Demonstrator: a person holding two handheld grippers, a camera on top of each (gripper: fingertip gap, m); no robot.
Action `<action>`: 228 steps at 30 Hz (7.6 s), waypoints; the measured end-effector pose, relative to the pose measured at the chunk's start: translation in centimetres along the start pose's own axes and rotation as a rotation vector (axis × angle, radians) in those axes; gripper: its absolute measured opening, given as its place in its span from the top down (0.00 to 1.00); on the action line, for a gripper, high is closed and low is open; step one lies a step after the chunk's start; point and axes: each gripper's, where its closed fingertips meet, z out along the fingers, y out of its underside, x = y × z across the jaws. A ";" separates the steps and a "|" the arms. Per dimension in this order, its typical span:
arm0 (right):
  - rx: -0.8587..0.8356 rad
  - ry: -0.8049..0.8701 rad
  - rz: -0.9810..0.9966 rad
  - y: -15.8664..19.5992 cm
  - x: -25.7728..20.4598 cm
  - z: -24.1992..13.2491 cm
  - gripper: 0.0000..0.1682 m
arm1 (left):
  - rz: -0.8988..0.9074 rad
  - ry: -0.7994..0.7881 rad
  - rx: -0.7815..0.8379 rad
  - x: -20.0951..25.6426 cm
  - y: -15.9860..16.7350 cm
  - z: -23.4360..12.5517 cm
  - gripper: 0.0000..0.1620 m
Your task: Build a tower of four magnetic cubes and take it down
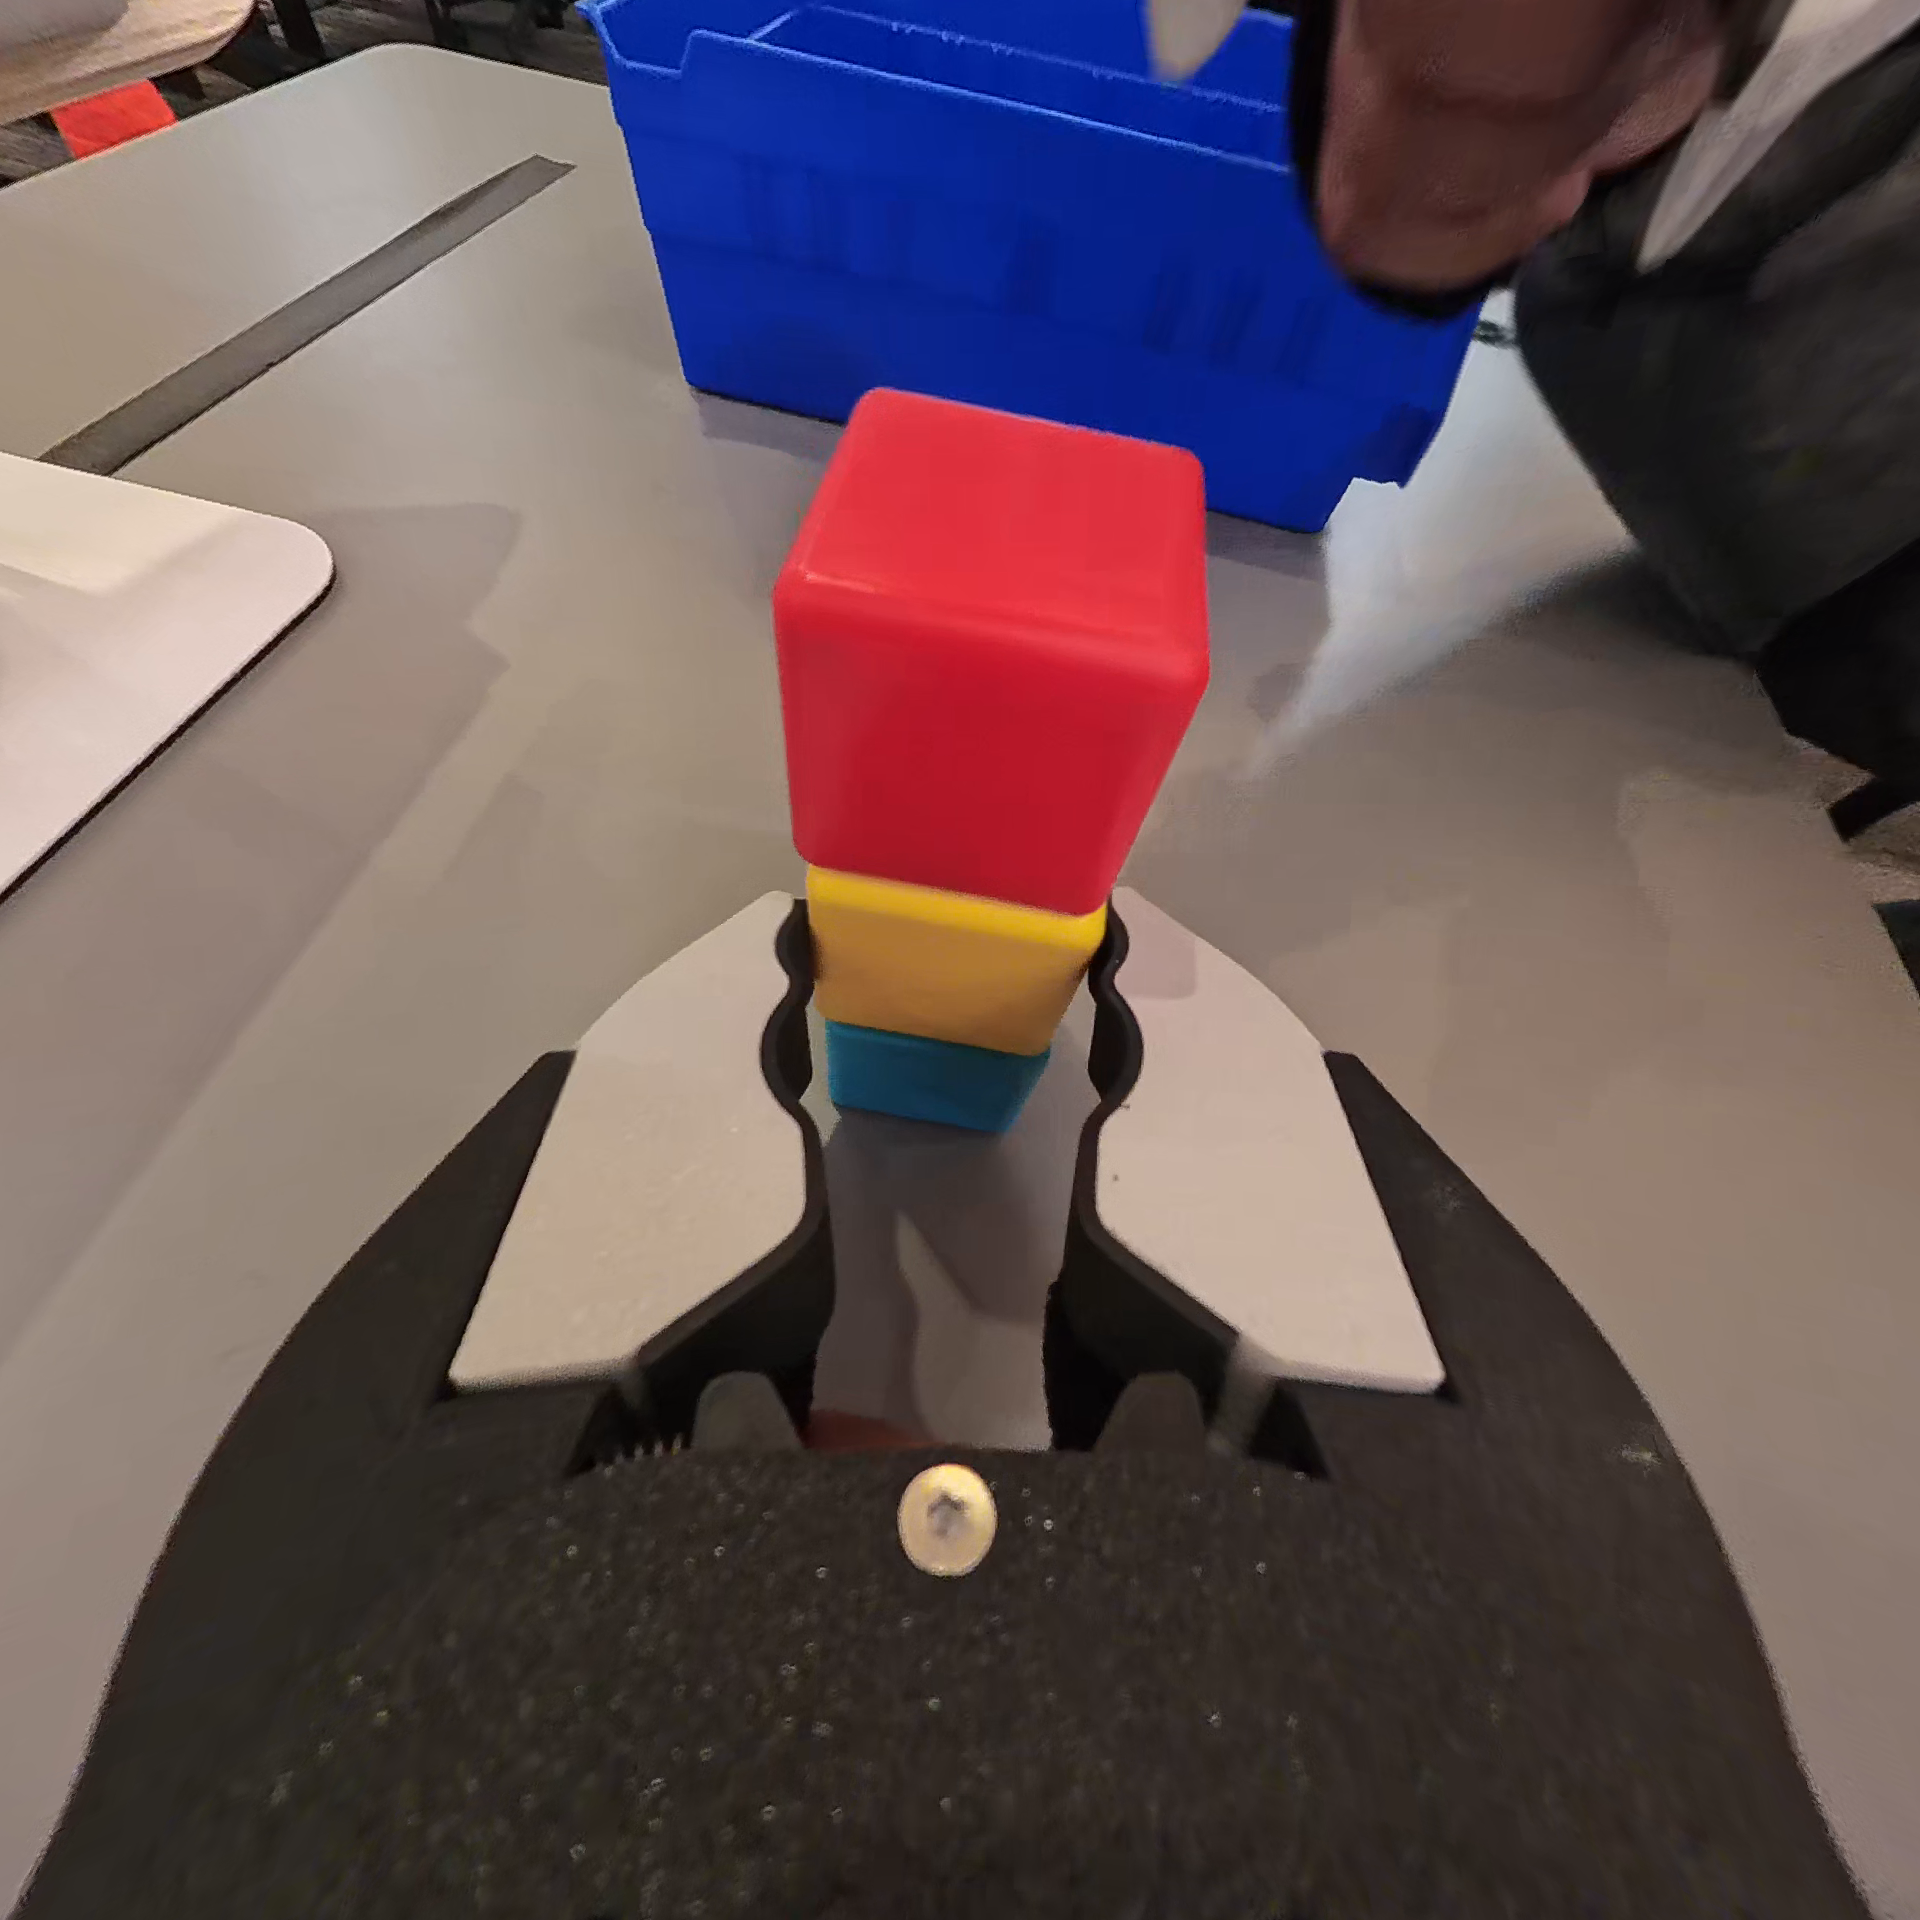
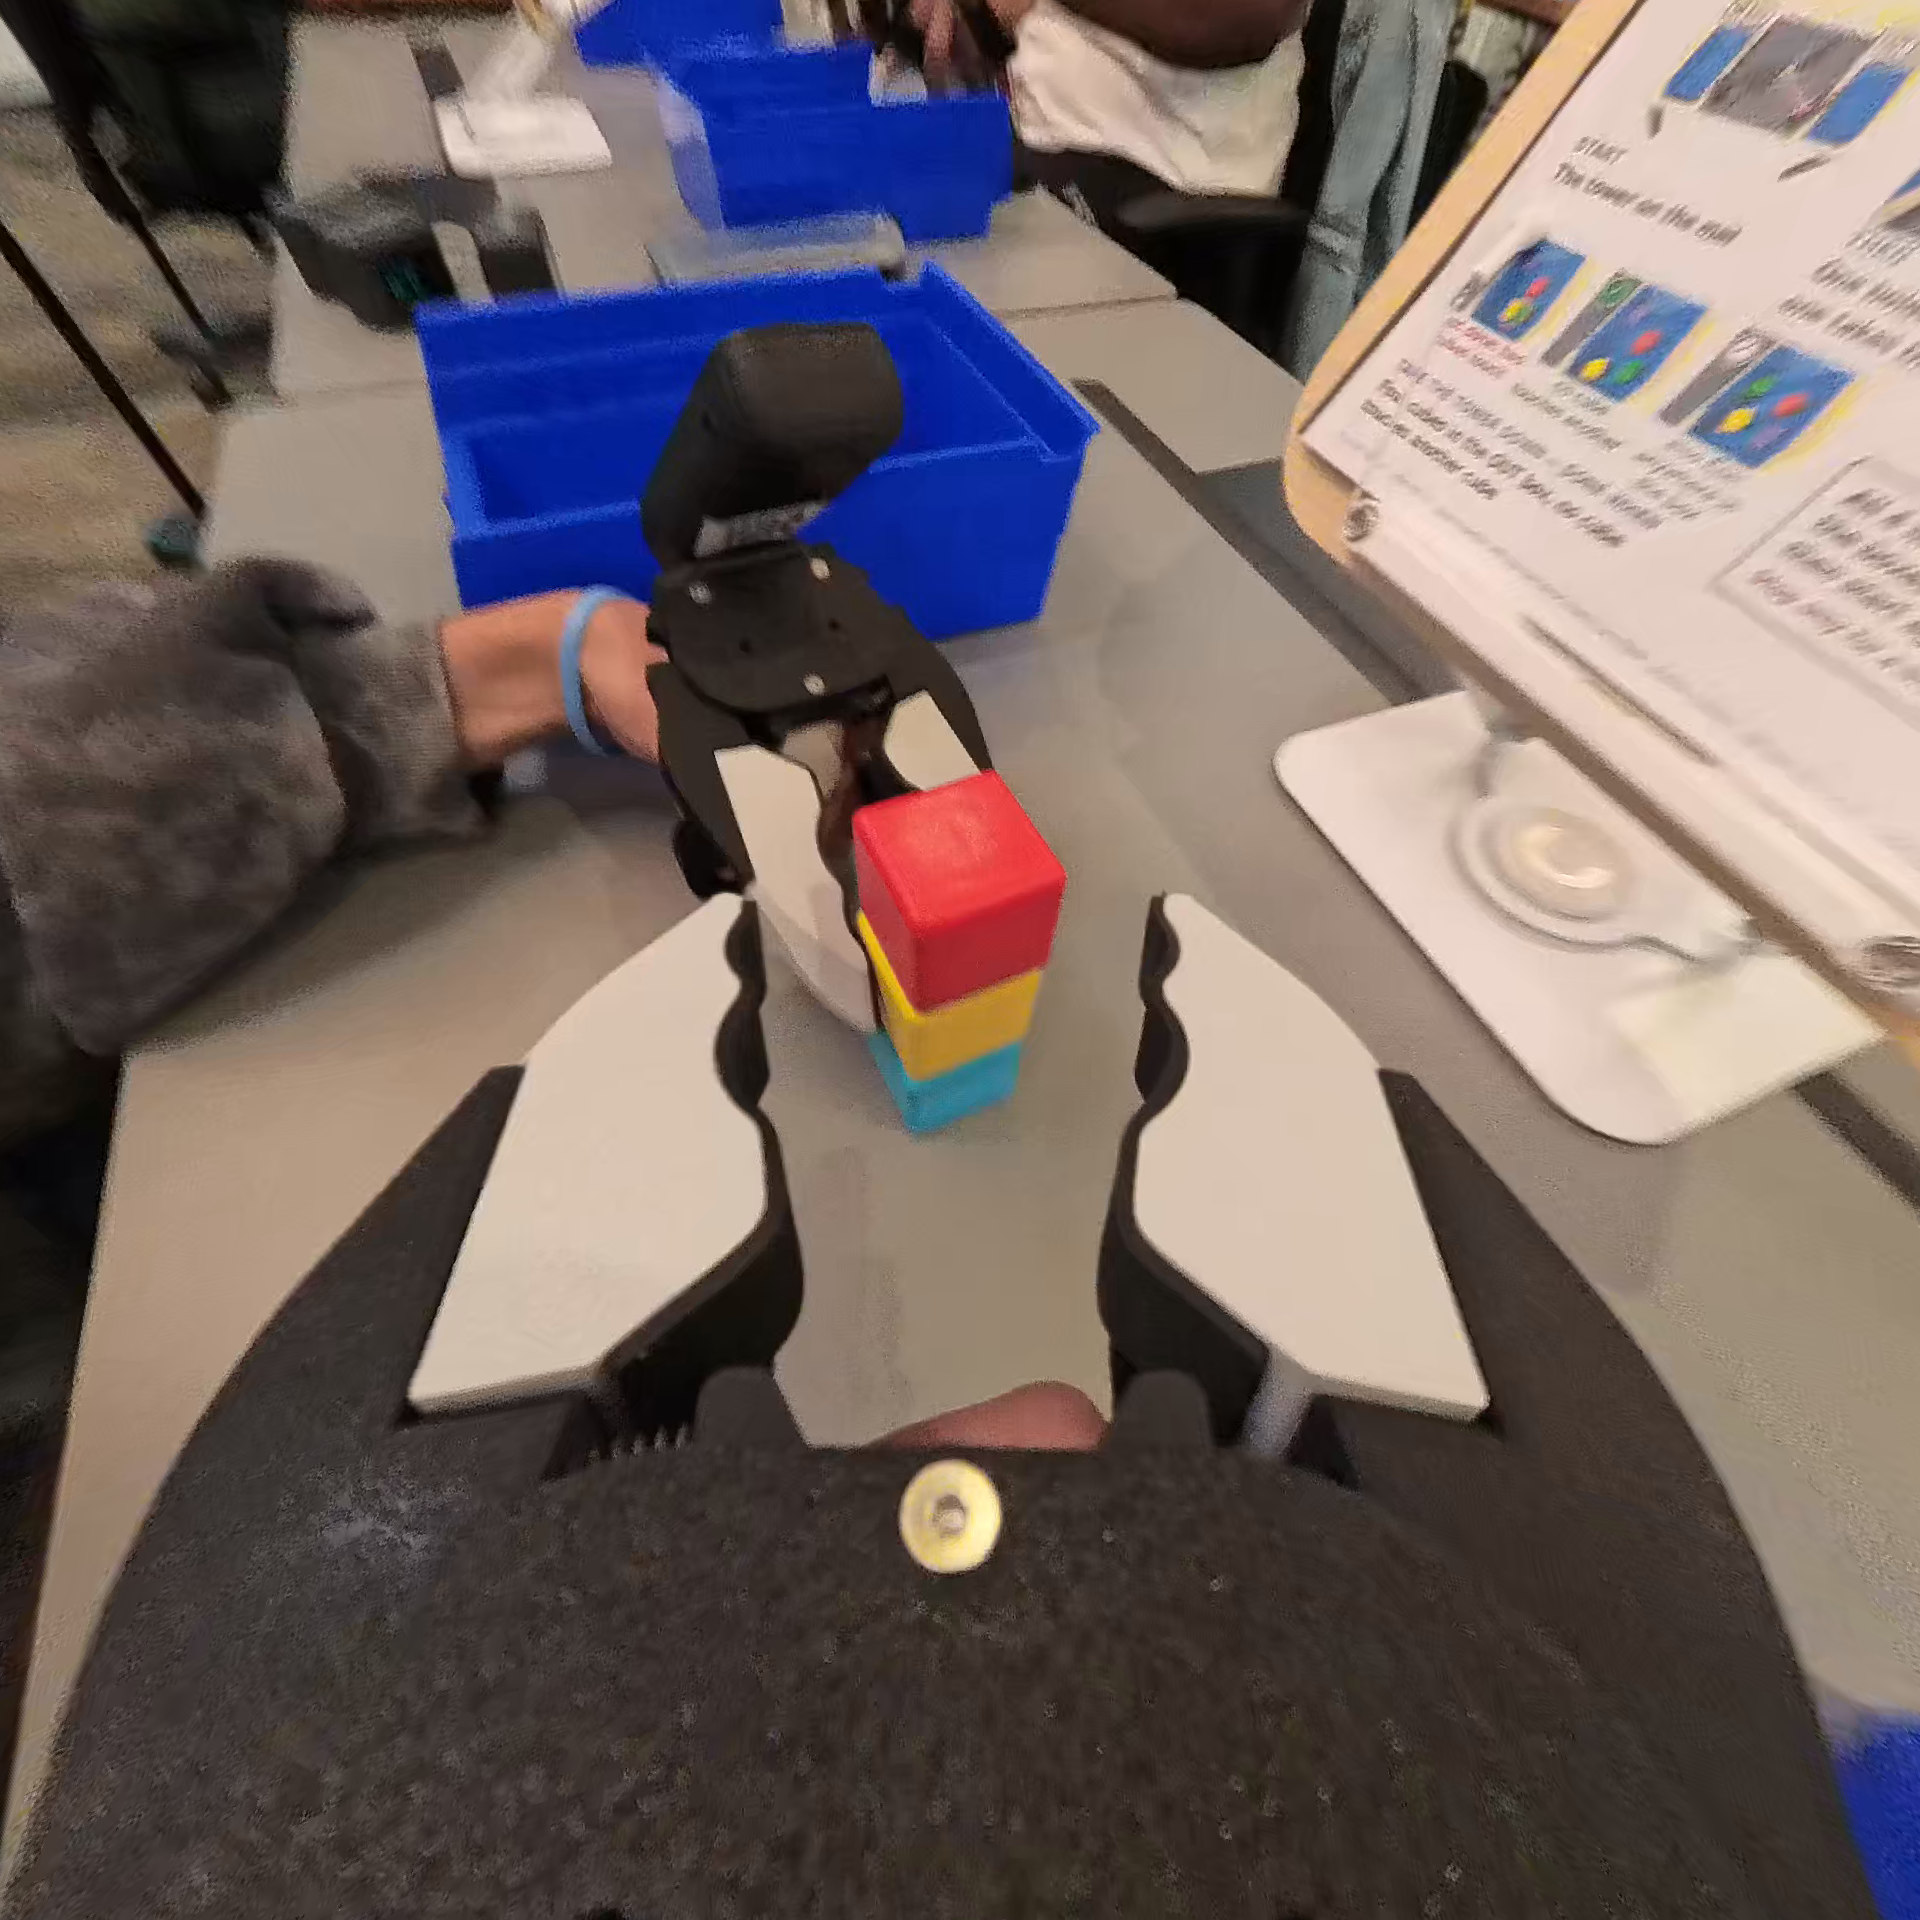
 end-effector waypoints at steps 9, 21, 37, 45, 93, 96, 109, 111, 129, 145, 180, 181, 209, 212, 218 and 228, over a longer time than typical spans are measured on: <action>0.145 -0.066 0.102 2.9 0.0 5.4 0.61 | 0.016 0.030 -0.005 0.4 0.1 0.0 0.69; 0.271 -0.266 0.069 2.6 -0.7 7.4 0.69 | 0.019 0.038 -0.006 0.5 0.1 0.0 0.69; 0.335 0.026 -0.031 -7.1 1.0 -2.8 0.69 | 0.031 0.036 -0.008 0.6 0.1 0.1 0.69; 0.092 0.505 0.053 -6.6 8.5 -18.2 0.69 | 0.033 0.030 -0.008 0.6 0.1 0.1 0.69; -0.562 0.755 0.369 13.6 22.5 -20.7 0.59 | 0.057 0.009 -0.019 0.7 0.3 0.1 0.69; -0.278 0.690 0.208 6.7 16.0 -19.1 0.61 | 0.070 0.004 -0.033 0.7 0.5 0.3 0.69; 0.096 -0.057 0.304 7.0 -8.7 -7.1 0.64 | -0.027 -0.099 0.104 0.6 -1.5 -3.0 0.60; 0.083 -0.079 0.316 8.0 -9.5 -7.0 0.64 | -0.002 -0.142 0.028 0.6 -0.2 -2.8 0.59; 0.100 -0.152 0.314 7.9 -10.2 -8.3 0.66 | 0.059 -0.049 -0.311 0.1 4.3 1.7 0.69; 0.241 -0.051 0.268 2.4 -4.9 -5.4 0.65 | 0.050 0.006 0.088 2.1 -5.2 -3.4 0.70; 0.425 -0.271 0.104 -6.9 -2.5 2.2 0.70 | 0.062 0.033 -0.055 3.0 -2.5 -1.8 0.69; 0.429 -0.256 0.095 -7.5 -2.3 1.3 0.70 | 0.055 0.043 -0.023 3.0 -3.0 -2.1 0.69; -0.709 0.588 0.556 17.4 15.2 -24.5 0.70 | 0.037 0.029 0.127 3.1 -5.2 -3.7 0.69; -0.814 0.572 0.598 19.8 16.4 -23.2 0.70 | 0.037 0.030 0.120 3.0 -5.1 -3.6 0.69; -0.984 0.559 0.649 23.3 17.9 -22.3 0.70 | 0.037 0.025 0.111 2.9 -4.9 -3.6 0.69; -1.089 0.509 0.613 25.7 16.7 -22.6 0.70 | 0.036 0.023 0.098 2.9 -4.7 -3.6 0.69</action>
